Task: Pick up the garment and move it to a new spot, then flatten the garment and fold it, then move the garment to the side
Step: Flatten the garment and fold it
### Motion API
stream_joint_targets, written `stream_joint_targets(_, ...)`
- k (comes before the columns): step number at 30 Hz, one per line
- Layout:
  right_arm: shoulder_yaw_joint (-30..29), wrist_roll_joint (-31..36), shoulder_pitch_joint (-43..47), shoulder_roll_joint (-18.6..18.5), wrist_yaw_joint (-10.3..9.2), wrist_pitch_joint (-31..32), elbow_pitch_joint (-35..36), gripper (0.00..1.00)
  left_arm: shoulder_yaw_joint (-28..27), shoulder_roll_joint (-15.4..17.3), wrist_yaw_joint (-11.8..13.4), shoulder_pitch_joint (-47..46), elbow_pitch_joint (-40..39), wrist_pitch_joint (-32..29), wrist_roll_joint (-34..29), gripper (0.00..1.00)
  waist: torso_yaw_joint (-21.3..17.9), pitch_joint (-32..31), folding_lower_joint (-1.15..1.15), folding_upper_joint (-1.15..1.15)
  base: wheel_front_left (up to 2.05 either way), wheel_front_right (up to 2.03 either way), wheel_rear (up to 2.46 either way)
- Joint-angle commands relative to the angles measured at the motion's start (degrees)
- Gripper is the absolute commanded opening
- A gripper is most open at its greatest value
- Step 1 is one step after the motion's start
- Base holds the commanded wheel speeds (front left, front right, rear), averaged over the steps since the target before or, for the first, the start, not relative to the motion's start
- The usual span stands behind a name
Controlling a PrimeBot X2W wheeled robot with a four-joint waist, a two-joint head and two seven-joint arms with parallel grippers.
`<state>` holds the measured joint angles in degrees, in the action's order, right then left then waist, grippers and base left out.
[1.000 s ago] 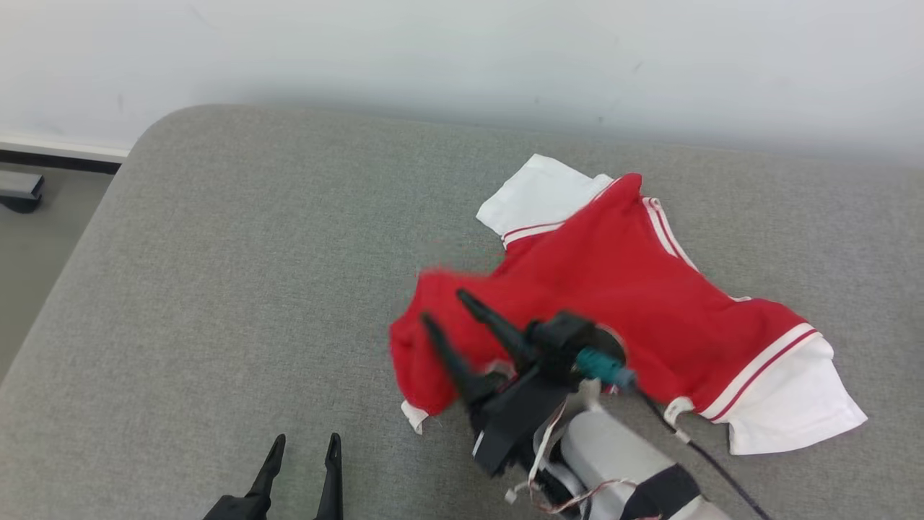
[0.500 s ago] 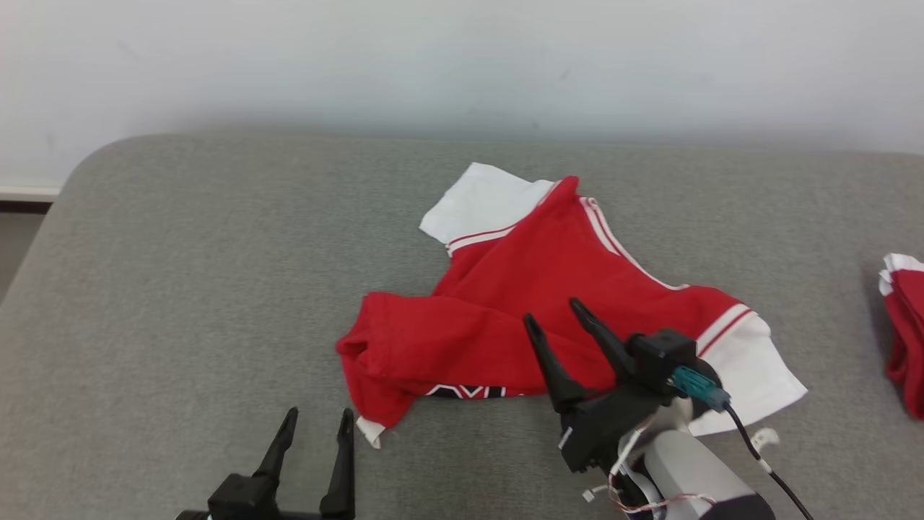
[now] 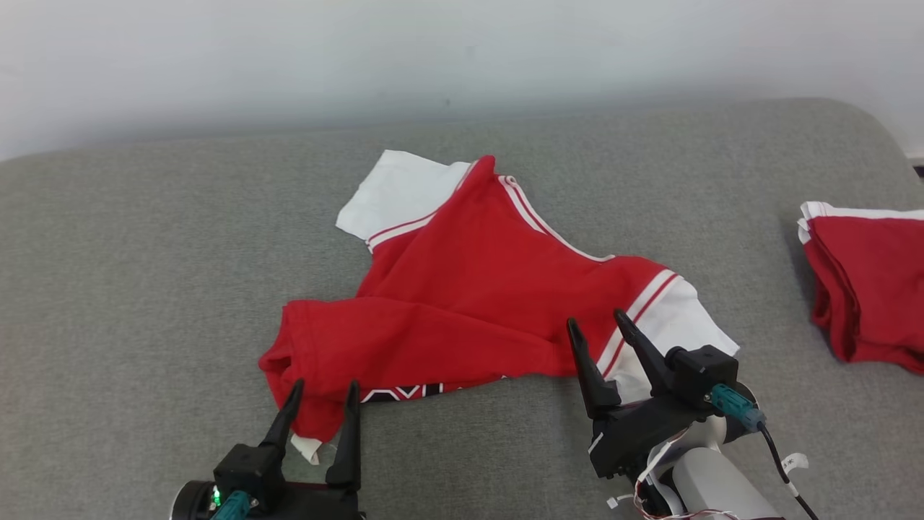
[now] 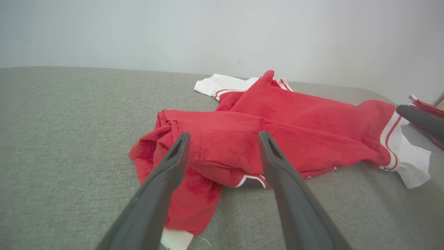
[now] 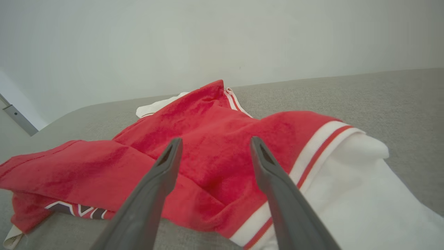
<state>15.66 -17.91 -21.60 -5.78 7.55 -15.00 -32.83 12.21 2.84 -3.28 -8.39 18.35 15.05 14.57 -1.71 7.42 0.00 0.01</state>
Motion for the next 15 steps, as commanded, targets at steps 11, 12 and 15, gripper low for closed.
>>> stream_joint_targets(11, -1.12, 1.37, 0.43, 1.2, -0.14, -0.22, -0.22, 1.0, -2.81, 0.07, 2.11, 0.06, 0.25, 0.18, -1.4, 1.0, -1.47, 1.54, 0.0, -0.01, 0.0, 0.0, 0.0)
stream_joint_targets(12, -1.07, 1.36, 0.48, 1.28, -0.14, -0.22, -0.35, 1.0, -2.79, 0.08, 2.0, 0.13, 0.38, 0.18, -1.43, 1.0, -1.44, 1.55, 0.0, -0.01, 0.0, 0.0, 0.0)
stream_joint_targets(15, -0.92, 1.19, 0.47, 1.41, -0.14, -0.22, -0.65, 1.0, -2.91, 0.07, 2.21, 0.28, 0.54, 0.18, -1.05, 1.0, -1.37, 1.62, 0.0, -0.01, 0.0, 0.0, 0.0)
